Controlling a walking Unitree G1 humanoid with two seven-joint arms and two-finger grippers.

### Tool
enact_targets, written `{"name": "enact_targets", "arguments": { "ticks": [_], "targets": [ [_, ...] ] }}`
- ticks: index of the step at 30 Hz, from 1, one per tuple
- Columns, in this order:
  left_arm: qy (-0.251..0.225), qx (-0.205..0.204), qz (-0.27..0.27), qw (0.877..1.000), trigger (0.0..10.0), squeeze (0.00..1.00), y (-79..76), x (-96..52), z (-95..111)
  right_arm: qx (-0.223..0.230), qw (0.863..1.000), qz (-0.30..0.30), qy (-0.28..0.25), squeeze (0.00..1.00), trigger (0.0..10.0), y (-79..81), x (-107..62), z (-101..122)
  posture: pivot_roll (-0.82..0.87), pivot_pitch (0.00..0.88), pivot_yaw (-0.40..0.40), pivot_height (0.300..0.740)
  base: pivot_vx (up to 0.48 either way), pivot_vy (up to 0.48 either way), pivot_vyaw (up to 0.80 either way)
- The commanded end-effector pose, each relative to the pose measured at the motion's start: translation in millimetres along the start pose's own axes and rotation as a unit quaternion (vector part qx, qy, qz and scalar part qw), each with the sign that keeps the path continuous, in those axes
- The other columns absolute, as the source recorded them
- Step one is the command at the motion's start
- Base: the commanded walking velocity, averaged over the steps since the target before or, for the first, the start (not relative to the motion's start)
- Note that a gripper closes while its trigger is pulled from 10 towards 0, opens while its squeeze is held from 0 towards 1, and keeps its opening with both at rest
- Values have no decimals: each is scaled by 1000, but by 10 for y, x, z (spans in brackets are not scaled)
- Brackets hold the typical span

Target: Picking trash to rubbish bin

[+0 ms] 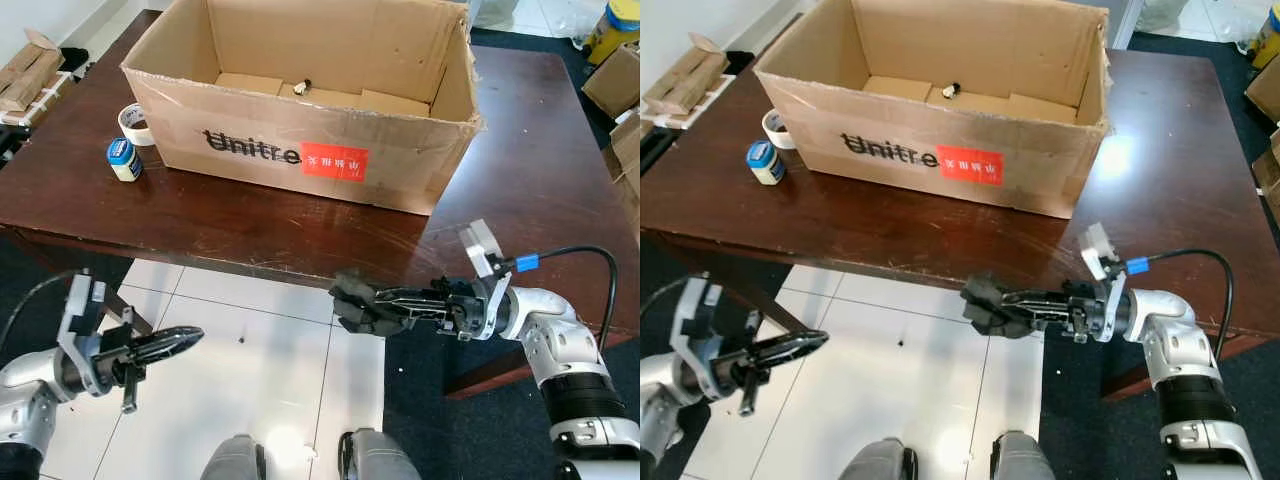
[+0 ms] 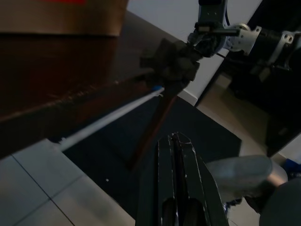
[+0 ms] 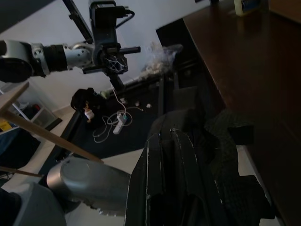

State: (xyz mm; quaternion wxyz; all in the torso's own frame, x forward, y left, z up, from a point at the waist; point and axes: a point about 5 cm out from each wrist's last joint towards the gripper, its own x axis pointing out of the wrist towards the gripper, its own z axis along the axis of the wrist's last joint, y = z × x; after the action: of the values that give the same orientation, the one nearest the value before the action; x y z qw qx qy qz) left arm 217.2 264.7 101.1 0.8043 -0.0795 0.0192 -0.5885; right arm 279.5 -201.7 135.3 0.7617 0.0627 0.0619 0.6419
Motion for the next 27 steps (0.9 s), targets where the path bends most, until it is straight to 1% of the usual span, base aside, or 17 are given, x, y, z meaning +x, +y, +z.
{"name": "enact_targets", "arguments": {
  "ticks": [1, 2, 4, 7, 11, 12, 14, 17, 23, 27],
  "targets": [
    [11, 3, 2, 1000, 10000, 0, -11, -70, 45, -8, 1000, 0, -17, 0, 10000, -2, -3, 66, 41, 139, 3, 740, 0, 0, 0],
    [10, 11, 8, 1000, 10000, 0, 2, -94, 80, -15, 999, -11, -28, 0, 10000, -33, 15, 120, 44, 139, 4, 740, 0, 0, 0],
    [9, 12, 9, 1000, 10000, 0, 5, -100, 87, -17, 999, -14, -31, 0, 10000, -41, 21, 134, 44, 139, 4, 740, 0, 0, 0],
    [-6, 23, 24, 999, 10000, 0, 54, -115, 143, -31, 997, -21, -67, 0, 10000, -65, 75, 276, 44, 143, 6, 740, 0, 0, 0],
    [-30, 34, 40, 998, 10000, 0, 106, -87, 208, -50, 993, -28, -107, 0, 10000, -109, 150, 433, 44, 145, 9, 740, 0, 0, 0],
    [-30, 34, 40, 998, 10000, 0, 106, -87, 208, -50, 993, -28, -107, 0, 10000, -109, 150, 433, 44, 145, 9, 740, 0, 0, 0],
    [-38, 39, 44, 998, 10000, 0, 137, -50, 233, -60, 990, -36, -125, 0, 10000, -153, 208, 513, 44, 145, 10, 740, 0, 0, 0],
    [-43, 43, 44, 997, 10000, 0, 164, -3, 255, -68, 988, -34, -136, 0, 10000, -180, 271, 584, 44, 144, 12, 740, 0, 0, 0],
    [-48, 49, 39, 997, 10000, 0, 181, 28, 287, -72, 988, -18, -135, 0, 10000, -168, 318, 640, 44, 144, 9, 740, 0, 0, 0],
    [-36, 72, 73, 994, 10000, 0, 268, 30, 329, -85, 986, -6, -143, 0, 10000, -139, 336, 739, 44, 146, 9, 740, 0, 0, 0]
  ]
}}
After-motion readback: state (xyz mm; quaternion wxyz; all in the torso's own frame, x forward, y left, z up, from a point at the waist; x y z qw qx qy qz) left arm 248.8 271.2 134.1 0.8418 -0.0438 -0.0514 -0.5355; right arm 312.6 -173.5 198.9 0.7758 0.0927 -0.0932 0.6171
